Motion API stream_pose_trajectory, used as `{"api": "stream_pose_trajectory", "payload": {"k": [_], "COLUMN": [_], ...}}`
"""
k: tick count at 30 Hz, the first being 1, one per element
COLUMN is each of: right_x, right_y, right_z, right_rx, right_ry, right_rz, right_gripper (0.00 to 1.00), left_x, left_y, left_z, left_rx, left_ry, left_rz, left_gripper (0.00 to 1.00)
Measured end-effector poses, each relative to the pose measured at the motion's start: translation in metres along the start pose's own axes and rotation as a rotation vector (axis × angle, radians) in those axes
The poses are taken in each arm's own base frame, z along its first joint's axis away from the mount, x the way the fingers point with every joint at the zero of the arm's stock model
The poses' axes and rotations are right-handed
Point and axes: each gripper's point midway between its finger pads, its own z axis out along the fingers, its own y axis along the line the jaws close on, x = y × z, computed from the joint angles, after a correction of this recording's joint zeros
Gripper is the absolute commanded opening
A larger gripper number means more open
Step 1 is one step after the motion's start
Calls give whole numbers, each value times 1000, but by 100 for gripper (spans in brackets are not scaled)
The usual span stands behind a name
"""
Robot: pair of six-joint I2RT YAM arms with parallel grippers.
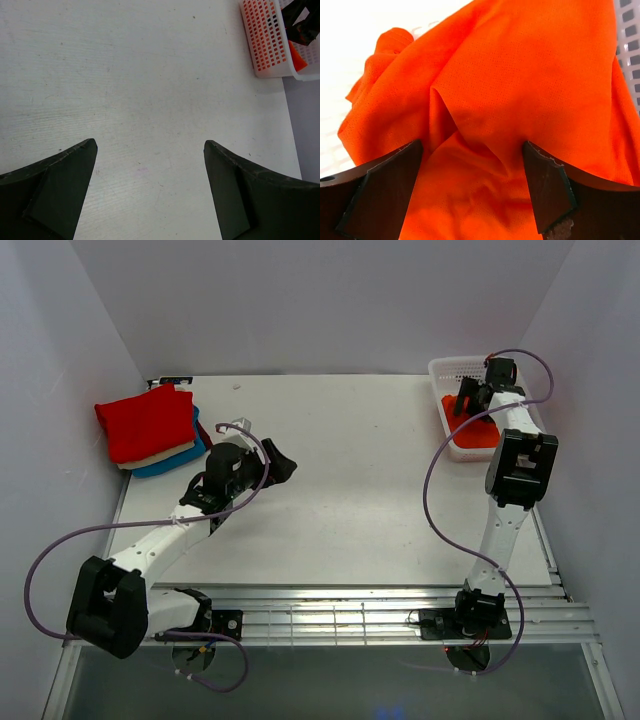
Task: Fold and stack the t-shirts
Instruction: Grab crumpled tshirt from bin with the right arm
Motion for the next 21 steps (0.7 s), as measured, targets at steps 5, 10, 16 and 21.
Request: {"api": "stream_pose_trajectory", "payload": {"k": [5,10,16,21], "right_x": [-2,-1,-1,-21], "right_y": [-1,0,8,29], "right_z": [0,0,-2,-42], "right_rx": [0,-7,-62,-139], "right_ry": [-7,-5,2,-32], "right_rz": [-12,-10,-3,-8], "right_gripper": [39,8,8,8], "left_x": [1,0,-1,-8], "left_y": [1,1,-1,-6], "left_z": [3,3,1,-5], "left_rx": [-3,0,3,20], "left_ry": [4,0,-5,-28], "left_rz": [-1,0,1,3], "left_gripper": [98,98,98,98]}}
